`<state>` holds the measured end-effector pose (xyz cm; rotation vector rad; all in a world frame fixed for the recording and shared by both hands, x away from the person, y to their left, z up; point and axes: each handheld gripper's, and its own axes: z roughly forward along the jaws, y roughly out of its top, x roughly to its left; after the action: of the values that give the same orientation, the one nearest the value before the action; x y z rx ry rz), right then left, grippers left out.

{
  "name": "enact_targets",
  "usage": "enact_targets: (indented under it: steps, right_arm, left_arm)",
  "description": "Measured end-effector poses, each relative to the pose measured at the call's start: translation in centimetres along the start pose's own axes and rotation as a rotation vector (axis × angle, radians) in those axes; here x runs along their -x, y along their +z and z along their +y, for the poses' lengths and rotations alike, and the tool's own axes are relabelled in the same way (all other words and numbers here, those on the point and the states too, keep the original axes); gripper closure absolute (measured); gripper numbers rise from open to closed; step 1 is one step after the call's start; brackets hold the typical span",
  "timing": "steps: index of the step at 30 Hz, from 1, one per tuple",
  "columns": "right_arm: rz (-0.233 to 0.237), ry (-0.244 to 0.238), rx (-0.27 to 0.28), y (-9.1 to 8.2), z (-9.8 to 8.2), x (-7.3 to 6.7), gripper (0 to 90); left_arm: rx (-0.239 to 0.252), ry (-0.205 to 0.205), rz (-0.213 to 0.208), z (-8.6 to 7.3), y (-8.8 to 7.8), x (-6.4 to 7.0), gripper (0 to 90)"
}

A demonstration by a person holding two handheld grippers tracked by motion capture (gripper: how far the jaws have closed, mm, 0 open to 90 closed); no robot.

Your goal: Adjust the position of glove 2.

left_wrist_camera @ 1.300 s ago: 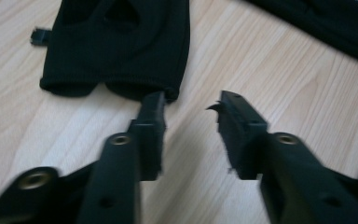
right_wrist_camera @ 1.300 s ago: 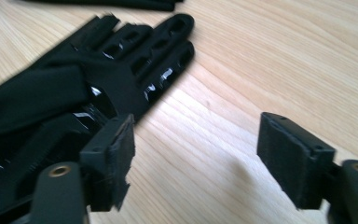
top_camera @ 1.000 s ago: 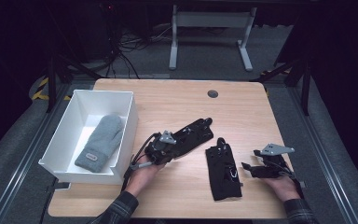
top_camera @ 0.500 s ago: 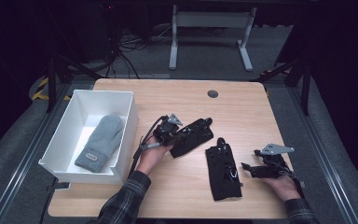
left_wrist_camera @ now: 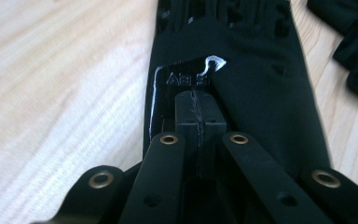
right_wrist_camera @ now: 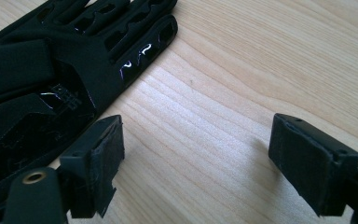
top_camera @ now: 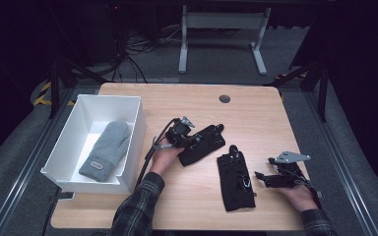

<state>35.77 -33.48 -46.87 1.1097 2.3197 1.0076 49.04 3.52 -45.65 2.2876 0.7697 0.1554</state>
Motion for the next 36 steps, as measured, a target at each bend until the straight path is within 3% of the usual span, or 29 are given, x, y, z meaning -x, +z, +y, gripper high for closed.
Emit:
enact_targets:
  steps: [6,16,21,29,36]
  right_arm:
    - [0.000,0.000,0.000,0.0,0.0,0.0,18.5]
    - [-0.001,0.000,-0.001,0.0,0.0,0.0,18.5]
    - [0.000,0.001,0.000,0.0,0.0,0.0,18.5]
    - [0.000,-0.001,0.000,0.0,0.0,0.0,18.5]
    - [-0.001,-0.002,-0.001,0.0,0.0,0.0,18.2]
  left_arm:
    - [-0.019,0.007,-0.011,-0.5,-0.6,0.5,90.0]
    - [-0.028,-0.037,-0.062,-2.6,-2.1,1.9,90.0]
    - [-0.053,-0.036,-0.070,-3.3,-2.8,2.8,90.0]
    - [-0.091,-0.005,-0.093,-4.6,-4.1,4.5,90.0]
    - [-0.110,0.033,-0.148,-5.6,-4.6,6.4,90.0]
